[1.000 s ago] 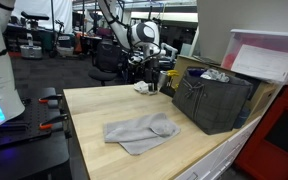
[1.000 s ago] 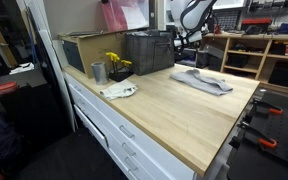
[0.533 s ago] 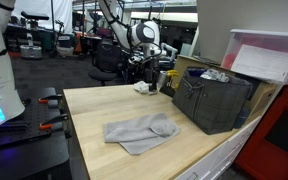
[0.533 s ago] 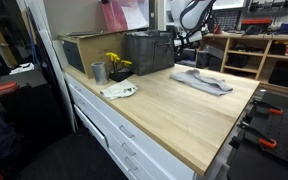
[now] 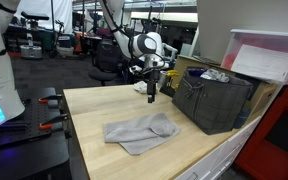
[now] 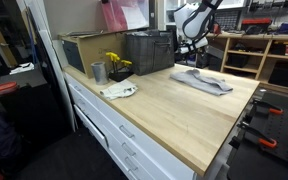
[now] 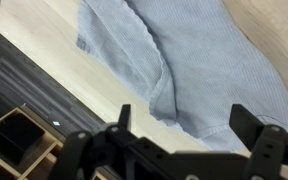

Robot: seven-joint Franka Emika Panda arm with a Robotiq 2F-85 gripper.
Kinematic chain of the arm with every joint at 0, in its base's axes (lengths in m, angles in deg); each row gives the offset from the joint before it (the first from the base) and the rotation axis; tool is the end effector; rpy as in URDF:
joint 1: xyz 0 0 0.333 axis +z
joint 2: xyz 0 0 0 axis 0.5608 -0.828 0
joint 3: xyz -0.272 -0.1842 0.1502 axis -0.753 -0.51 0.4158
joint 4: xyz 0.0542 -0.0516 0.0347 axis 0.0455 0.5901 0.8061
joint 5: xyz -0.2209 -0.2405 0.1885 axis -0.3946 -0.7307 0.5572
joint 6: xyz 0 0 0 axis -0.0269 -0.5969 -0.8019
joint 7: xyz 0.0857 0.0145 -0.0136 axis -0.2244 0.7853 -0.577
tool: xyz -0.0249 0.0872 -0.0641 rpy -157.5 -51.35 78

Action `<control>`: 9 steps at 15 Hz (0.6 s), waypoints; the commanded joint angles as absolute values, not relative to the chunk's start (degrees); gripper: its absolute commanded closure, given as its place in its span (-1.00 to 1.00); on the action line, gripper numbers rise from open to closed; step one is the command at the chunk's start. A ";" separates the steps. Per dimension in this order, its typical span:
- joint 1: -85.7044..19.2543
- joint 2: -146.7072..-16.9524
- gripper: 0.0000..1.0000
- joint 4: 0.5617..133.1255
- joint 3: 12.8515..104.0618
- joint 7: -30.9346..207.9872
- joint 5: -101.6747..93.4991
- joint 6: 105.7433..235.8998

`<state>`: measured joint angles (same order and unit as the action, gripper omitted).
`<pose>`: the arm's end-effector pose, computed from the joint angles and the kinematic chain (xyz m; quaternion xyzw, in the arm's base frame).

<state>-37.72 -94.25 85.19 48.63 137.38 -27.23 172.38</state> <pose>0.6031 -0.1830 0.2760 0.8867 -0.4115 0.0356 0.2077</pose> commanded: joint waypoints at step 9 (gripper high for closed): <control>-46.39 -106.15 -1.00 74.59 47.95 106.20 -14.22 184.62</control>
<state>-44.44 -103.12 79.19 47.60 116.83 -16.92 183.81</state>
